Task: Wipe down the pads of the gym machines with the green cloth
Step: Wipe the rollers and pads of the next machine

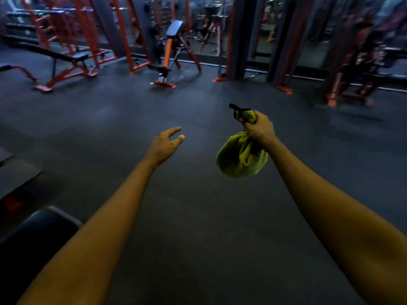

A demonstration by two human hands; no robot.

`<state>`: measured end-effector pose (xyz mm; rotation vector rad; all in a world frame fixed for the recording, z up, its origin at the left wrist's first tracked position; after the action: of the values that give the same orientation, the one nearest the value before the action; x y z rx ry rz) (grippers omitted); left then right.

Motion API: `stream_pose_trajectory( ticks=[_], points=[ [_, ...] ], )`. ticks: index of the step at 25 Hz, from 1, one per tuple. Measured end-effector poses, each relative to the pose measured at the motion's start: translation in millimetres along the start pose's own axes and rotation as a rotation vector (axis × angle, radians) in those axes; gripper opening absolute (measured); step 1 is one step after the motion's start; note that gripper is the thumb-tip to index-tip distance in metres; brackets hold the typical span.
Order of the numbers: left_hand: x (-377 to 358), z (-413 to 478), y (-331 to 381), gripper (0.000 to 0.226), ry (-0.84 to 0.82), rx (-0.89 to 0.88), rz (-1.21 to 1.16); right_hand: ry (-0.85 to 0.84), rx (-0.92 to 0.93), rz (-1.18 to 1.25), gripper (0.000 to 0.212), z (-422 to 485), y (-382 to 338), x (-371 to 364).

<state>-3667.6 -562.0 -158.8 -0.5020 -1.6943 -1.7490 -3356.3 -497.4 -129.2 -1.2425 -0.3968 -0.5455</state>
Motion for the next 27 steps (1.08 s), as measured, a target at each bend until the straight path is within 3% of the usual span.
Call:
stream_pose_trajectory(
  ticks=[7, 15, 27],
  points=[
    [-95.3, 43.3, 136.1, 0.044, -0.187, -0.305, -0.030, 0.236, -0.106, -0.150, 0.030, -16.0, 51.8, 160.5],
    [-232.7, 76.7, 289.5, 0.047, -0.385, -0.524, -0.060, 0.453, -0.231, -0.222, 0.022, -16.5, 128.8, 319.8],
    [-388.6, 186.0, 481.6, 0.051, -0.460, -0.647, -0.040, 0.599, -0.284, -0.252, 0.018, 66.8, 247.3, 494.4]
  ],
)
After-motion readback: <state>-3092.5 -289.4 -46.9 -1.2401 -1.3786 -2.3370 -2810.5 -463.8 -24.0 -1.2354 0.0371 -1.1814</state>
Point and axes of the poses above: each hand's wrist, its own z-axis towards the middle knuckle, its own x-axis out of the back of the hand, y = z × x, the point moved 6 cm from there along z, towards the middle knuckle, and after that the axes turned 5 degrees about x, right-handed, at the moved point
